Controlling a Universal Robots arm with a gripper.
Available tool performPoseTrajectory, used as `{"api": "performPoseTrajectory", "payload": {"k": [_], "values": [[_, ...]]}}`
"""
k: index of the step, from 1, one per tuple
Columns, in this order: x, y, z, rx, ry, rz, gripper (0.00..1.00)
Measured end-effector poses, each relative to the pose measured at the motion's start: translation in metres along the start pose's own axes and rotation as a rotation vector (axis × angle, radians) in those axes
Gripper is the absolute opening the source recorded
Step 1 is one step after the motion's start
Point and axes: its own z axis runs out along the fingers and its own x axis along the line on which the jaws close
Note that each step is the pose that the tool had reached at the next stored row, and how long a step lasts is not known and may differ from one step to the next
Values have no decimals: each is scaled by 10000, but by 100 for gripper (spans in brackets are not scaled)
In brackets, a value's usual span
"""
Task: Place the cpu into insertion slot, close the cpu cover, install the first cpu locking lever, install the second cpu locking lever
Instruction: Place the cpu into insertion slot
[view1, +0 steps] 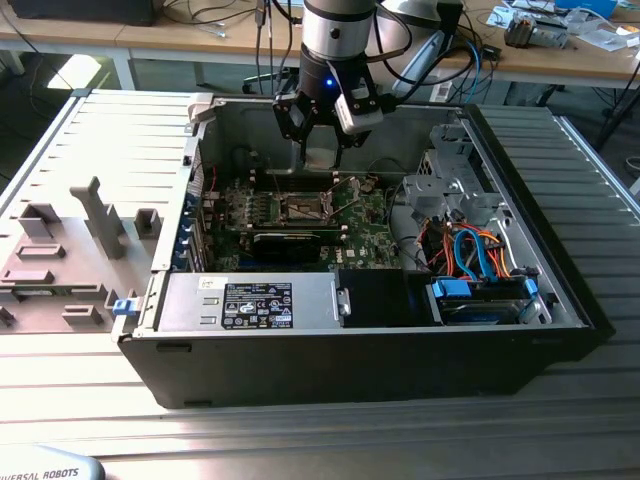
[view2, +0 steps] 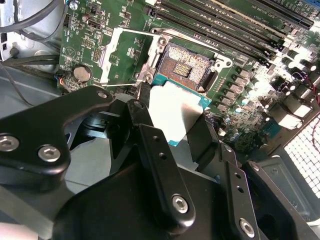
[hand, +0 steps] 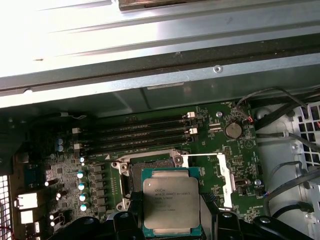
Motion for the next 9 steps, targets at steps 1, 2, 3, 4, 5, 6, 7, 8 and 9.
{"api": "performPoseTrajectory", "payload": {"k": [1,2,3,4,5,6,7,8,9], "values": [[0,0,0,0,0,7,54],[0,0,0,0,-1,13,54],[0,0,0,0,-1,18,54],[0,0,0,0,-1,20,54],[0,0,0,0,-2,24,54],[0,0,0,-1,-2,28,54],[0,0,0,0,-2,32,54],[0,0,0,-1,-3,40,54],[0,0,0,0,-4,47,54]]}}
